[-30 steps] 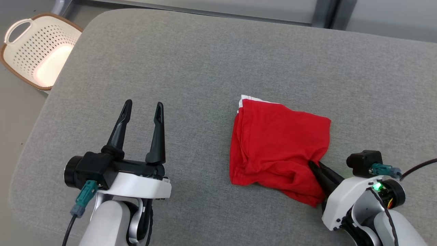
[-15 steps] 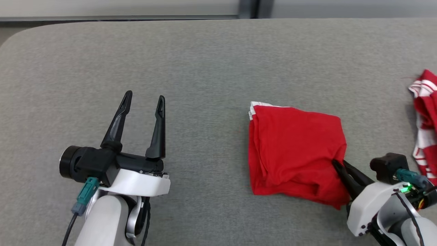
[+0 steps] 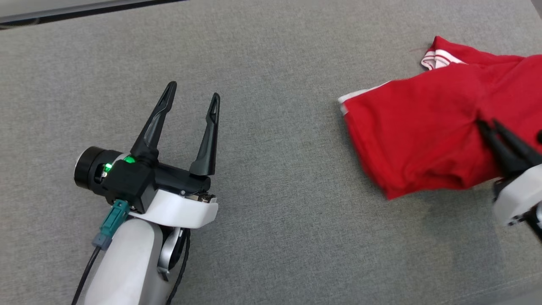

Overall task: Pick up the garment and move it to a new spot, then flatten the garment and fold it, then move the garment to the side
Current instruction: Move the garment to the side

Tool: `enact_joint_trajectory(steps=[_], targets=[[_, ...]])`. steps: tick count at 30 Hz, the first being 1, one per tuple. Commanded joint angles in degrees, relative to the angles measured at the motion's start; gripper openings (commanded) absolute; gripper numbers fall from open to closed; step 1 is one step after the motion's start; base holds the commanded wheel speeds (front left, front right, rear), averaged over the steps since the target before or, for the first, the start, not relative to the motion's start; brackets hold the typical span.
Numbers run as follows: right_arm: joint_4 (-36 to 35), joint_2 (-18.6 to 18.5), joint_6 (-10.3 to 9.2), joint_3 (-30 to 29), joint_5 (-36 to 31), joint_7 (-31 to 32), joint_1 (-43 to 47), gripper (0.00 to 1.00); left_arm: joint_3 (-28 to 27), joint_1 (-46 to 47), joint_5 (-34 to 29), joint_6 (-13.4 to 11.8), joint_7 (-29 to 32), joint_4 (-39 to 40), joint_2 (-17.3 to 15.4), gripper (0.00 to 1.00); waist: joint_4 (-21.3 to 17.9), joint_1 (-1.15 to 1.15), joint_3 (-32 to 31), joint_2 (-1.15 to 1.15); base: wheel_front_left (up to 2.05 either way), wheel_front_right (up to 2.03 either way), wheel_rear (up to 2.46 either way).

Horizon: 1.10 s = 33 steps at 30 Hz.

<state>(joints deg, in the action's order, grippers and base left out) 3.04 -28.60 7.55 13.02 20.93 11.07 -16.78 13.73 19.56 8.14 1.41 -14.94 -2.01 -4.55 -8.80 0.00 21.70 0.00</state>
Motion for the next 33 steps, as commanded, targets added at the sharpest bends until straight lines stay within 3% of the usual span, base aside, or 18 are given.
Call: enact_joint_trajectory(steps=[1, 5, 9, 15, 17, 18, 22, 25, 33], targets=[[0.2, -2.0, -0.12, -1.0, 0.1, -0.4, -1.0, 0.0, 0.1, 1.3, -0.5, 0.4, 0.0, 0.2, -0.4, 1.0, -1.9, 0.0, 2.6, 0.0, 0.0, 0.0, 0.0], [1.1, -9.0, -0.12, -6.2, 2.1, -0.3, -2.1, 0.0, 1.4, 3.7, -1.1, 0.9, 0.5, 0.7, -0.4, 1.0, -1.6, 0.0, 5.5, 0.0, 0.0, 0.0, 0.0], [5.4, -13.4, -0.12, -9.0, 4.8, -1.5, -3.2, 0.0, 2.2, 5.9, -1.7, 1.4, 0.8, 1.6, -0.8, 1.0, -1.2, 0.0, 8.8, 0.0, 0.0, 0.0, 0.0], [15.7, -13.1, -0.12, -7.6, 7.8, -9.1, -7.6, 0.0, 3.2, 8.2, -2.2, 1.7, 1.5, 1.9, -1.1, 1.0, -0.1, 0.0, 12.2, 0.0, 0.0, 0.0, 0.0], [19.9, -12.6, -0.12, -7.0, 7.7, -11.4, -8.6, 0.95, 3.5, 8.6, -2.1, 1.8, 1.6, 1.8, -1.1, 1.0, 0.4, 0.0, 12.7, 0.0, 0.0, 0.0, 0.0], [22.0, -12.3, -0.12, -7.0, 7.8, -12.5, -9.5, 1.0, 3.5, 8.7, -2.1, 1.7, 1.5, 1.7, -1.1, 1.0, 0.5, 0.0, 12.8, 0.0, 0.0, 0.0, 0.0], [29.6, -9.3, -0.12, -8.0, 7.5, -17.6, -11.2, 1.0, 3.0, 7.8, -1.6, 0.9, 1.2, 1.0, -1.3, 1.0, 0.5, 0.0, 11.6, 0.0, 0.0, 0.0, 0.0], [31.1, -7.4, -0.12, -9.5, 7.9, -21.3, -10.0, 1.0, 2.2, 6.0, -0.6, 0.5, 0.9, 0.1, -1.5, 1.0, 0.2, 0.0, 9.2, 0.0, 0.0, 0.0, 0.0], [20.0, 0.8, -0.12, -15.2, 3.6, -25.9, -0.5, 1.0, -1.2, -0.7, 2.7, -1.6, 0.1, -1.5, -1.6, 1.0, 0.3, 0.0, 0.9, 0.0, 0.0, 0.0, 0.0]])
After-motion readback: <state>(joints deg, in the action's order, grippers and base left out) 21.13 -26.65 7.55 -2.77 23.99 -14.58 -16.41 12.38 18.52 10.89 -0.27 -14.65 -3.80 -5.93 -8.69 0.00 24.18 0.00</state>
